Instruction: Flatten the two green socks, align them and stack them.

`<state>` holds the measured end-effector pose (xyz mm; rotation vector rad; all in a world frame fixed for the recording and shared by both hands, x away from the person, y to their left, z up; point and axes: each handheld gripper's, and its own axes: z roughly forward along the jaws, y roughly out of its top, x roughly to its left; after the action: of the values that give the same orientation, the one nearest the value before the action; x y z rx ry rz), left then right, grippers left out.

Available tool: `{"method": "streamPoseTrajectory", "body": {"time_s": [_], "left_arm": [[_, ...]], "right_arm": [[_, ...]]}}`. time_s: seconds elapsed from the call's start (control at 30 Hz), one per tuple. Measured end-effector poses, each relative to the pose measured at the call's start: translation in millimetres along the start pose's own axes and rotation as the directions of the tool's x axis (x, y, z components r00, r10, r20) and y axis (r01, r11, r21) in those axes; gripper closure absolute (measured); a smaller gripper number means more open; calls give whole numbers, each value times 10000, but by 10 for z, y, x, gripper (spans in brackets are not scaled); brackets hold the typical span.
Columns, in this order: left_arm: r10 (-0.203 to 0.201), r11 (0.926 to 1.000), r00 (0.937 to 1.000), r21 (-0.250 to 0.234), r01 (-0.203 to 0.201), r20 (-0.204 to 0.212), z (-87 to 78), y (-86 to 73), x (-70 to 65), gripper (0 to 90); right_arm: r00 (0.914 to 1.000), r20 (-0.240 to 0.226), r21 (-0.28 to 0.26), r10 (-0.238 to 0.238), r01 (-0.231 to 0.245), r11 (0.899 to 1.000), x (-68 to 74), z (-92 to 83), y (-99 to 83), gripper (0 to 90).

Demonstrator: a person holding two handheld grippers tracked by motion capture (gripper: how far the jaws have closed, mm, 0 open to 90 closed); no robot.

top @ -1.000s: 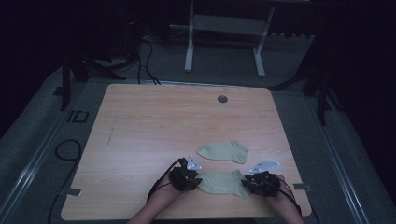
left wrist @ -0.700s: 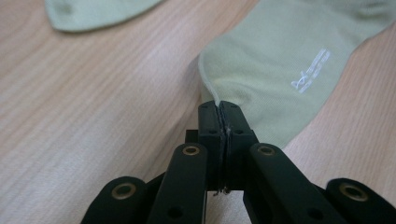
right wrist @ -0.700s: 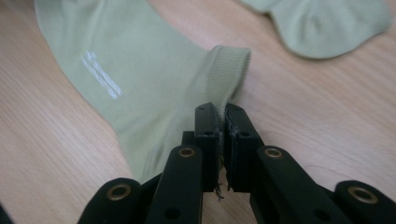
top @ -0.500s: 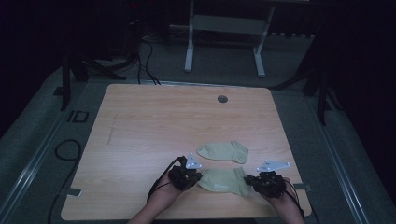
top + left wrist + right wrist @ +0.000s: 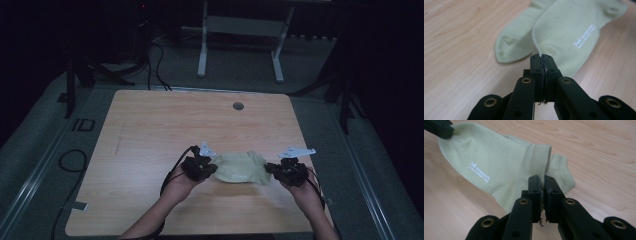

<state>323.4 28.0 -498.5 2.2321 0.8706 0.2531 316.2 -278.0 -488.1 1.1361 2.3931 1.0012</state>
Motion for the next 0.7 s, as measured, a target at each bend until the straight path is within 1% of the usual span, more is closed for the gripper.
{"method": "streamPoseTrajectory", "body": {"time_s": [0.03,0.1,0.13,0.17,0.2,0.27,0.33,0.4,0.43,0.5,0.57,0.63,0.67,0.7], "left_arm": [[33,10000,10000,32,-33,-64,12,26,17,882],[-23,10000,9998,92,24,-174,39,76,50,882],[-23,10000,9998,92,24,-174,39,76,50,881],[-161,9997,9998,156,163,-141,74,123,97,881],[-174,9997,9997,171,176,-151,86,133,107,882],[-331,9991,9993,273,335,-154,133,165,163,882],[-296,9987,9992,408,308,-287,169,177,195,882],[-353,9981,9989,484,368,-312,215,184,231,882],[-310,9979,9990,558,328,-326,227,187,248,882],[-557,9960,9983,695,567,-161,271,189,295,881],[-478,9950,9984,861,502,-291,317,190,321,881],[-522,9939,9983,961,545,-260,356,192,346,881],[-448,9934,9981,1036,491,-429,380,196,354,881],[-502,9932,9981,1033,538,-370,394,197,366,881]], "right_arm": [[10000,-11,49,40,-40,10000,-22,27,16,850],[9999,86,112,92,-93,9999,-63,75,56,850],[9999,86,112,92,-93,9999,-63,75,56,850],[9999,127,186,56,-58,9998,-85,98,81,850],[9998,176,276,82,-86,9996,-136,137,142,849],[9997,218,365,117,-125,9993,-173,166,192,849],[9996,245,490,139,-151,9987,-209,208,246,849],[9996,278,680,100,-119,9976,-235,265,288,849],[9996,265,724,81,-100,9973,-250,293,299,849],[9995,294,860,136,-161,9962,-272,346,310,849],[9993,239,977,278,-300,9948,-299,410,310,849],[9989,258,1103,381,-407,9931,-321,460,302,849],[9988,253,1197,425,-452,9918,-336,489,294,849],[9983,182,1289,547,-566,9900,-357,527,281,848]]}}
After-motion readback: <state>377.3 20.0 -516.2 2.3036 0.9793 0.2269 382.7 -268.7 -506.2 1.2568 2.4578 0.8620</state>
